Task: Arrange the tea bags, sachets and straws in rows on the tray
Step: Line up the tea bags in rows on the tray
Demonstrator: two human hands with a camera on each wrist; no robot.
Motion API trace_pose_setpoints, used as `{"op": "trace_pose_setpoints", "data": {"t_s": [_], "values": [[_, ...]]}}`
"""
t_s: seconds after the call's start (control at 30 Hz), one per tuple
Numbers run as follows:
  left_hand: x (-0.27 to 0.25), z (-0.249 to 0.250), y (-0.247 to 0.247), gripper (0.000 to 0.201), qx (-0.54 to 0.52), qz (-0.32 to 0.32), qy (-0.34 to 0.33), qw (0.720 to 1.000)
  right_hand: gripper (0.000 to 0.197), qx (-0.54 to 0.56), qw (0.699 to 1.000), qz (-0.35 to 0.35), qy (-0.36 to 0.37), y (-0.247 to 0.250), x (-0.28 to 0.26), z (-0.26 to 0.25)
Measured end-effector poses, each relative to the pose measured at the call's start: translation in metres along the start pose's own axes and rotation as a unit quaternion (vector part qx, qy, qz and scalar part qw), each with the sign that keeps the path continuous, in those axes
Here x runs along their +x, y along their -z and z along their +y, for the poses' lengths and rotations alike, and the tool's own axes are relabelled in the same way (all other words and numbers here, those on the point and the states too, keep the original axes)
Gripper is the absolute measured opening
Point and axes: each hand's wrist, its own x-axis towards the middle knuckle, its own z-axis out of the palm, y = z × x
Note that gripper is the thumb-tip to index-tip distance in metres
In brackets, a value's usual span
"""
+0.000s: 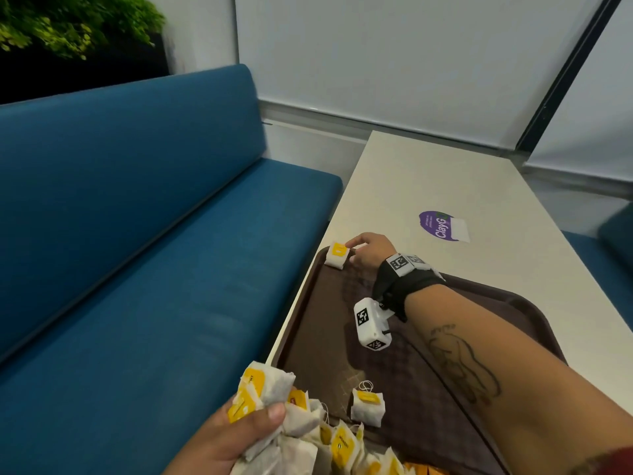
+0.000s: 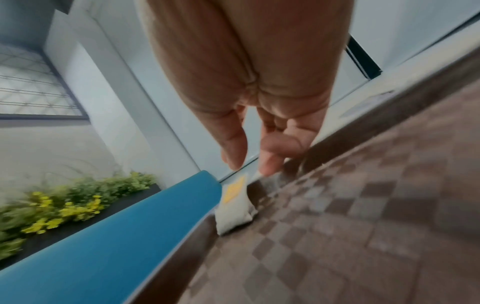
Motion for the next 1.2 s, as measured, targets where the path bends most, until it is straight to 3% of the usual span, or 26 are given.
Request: {"op": "trace_pose_setpoints", "data": {"t_s": [0.07, 0.13, 0.2, 0.3, 0.37, 0.5, 0.67, 0.8, 0.93, 1.03, 1.2], "values": [[-0.001, 0.004, -0.007, 0.092, -0.028, -0.023, -0.006, 0.999, 0.027, -0.029, 0.999, 0.011, 0.03, 0.012, -0.015, -0.008], [-0.001, 0.005, -0.011, 0.093, -0.034, -0.015, -0.019, 0.999, 0.023, -0.014, 0.997, -0.032, 0.063, 0.023, -0.045, -0.021], [0.001, 0.004, -0.015, 0.096, -0.042, -0.023, -0.025, 0.999, 0.014, 0.027, 0.987, -0.134, 0.086, 0.033, -0.084, -0.032], [0.002, 0.006, -0.027, 0.096, -0.048, -0.036, -0.046, 0.997, 0.014, 0.067, 0.942, -0.302, 0.132, 0.044, -0.142, -0.041], [0.001, 0.006, -0.035, 0.097, -0.073, -0.052, -0.05, 0.995, 0.011, 0.061, 0.926, -0.341, 0.154, 0.047, -0.176, -0.043], [0.004, -0.002, -0.047, 0.094, -0.084, -0.071, -0.048, 0.993, 0.011, 0.052, 0.932, -0.325, 0.152, 0.045, -0.22, -0.043], [0.003, -0.012, -0.057, 0.081, -0.096, -0.084, -0.04, 0.991, 0.018, 0.041, 0.956, -0.26, 0.127, 0.048, -0.236, -0.031], [0.003, -0.018, -0.059, 0.085, -0.09, -0.037, -0.039, 0.994, 0.016, 0.105, 0.965, -0.21, 0.114, 0.053, -0.24, -0.023], [0.001, -0.024, -0.067, 0.072, -0.094, 0.008, -0.039, 0.995, 0.02, 0.149, 0.962, -0.197, 0.118, 0.053, -0.244, -0.015], [0.003, -0.026, -0.068, 0.044, -0.123, -0.026, -0.049, 0.991, 0.018, 0.192, 0.945, -0.24, 0.113, 0.052, -0.251, -0.011], [0.001, -0.021, -0.074, 0.084, -0.12, -0.059, -0.077, 0.988, 0.024, 0.286, 0.903, -0.308, 0.091, 0.054, -0.253, -0.004]]}}
